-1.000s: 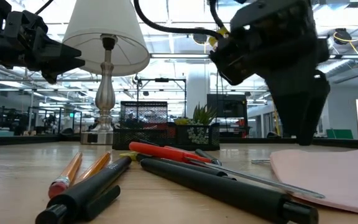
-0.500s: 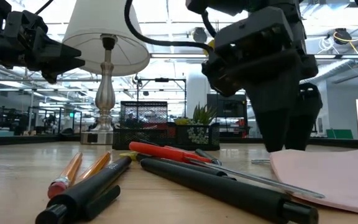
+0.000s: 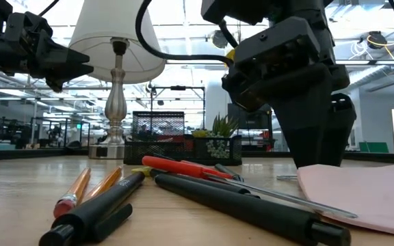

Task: Pick and place office supplies into organizer
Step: Put the black right binder clip into the black desk organizer

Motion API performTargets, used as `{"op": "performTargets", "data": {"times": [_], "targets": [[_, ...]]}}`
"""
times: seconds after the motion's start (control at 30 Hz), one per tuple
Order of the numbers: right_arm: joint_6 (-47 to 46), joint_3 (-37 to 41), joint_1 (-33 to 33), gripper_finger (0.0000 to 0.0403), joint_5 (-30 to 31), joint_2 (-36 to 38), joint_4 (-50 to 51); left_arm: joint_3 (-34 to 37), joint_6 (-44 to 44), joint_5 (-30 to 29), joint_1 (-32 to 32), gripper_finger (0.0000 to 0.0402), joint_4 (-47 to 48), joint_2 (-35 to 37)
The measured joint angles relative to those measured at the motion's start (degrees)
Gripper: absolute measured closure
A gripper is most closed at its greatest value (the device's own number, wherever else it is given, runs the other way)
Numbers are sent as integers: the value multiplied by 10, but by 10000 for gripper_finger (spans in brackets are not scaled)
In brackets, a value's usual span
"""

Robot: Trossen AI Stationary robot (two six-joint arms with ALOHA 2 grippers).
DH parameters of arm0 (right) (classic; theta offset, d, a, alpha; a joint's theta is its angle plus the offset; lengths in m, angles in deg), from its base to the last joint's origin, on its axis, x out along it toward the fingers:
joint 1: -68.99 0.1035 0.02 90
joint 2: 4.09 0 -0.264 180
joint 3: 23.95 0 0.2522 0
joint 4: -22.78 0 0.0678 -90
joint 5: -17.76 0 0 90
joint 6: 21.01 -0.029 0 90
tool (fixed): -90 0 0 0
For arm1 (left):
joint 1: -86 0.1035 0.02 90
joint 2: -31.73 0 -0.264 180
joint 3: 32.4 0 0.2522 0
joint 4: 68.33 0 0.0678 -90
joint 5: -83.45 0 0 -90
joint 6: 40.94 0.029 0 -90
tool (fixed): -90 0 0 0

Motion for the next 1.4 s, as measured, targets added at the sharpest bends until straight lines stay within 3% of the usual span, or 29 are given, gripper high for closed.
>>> {"op": "performTargets", "data": {"times": [0.17,0.6,0.93,1.17,1.4], "targets": [[-8,1,2,142,1,0,2,0,0,0,0,215,0,0],[2,2,7,268,5,-2,4,0,0,0,0,215,0,0],[58,4,10,247,74,6,7,0,0,0,0,215,0,0],[104,5,1,266,190,14,-60,0,0,0,0,215,0,0],[130,4,-21,254,207,16,-130,0,0,0,0,215,0,0]]}}
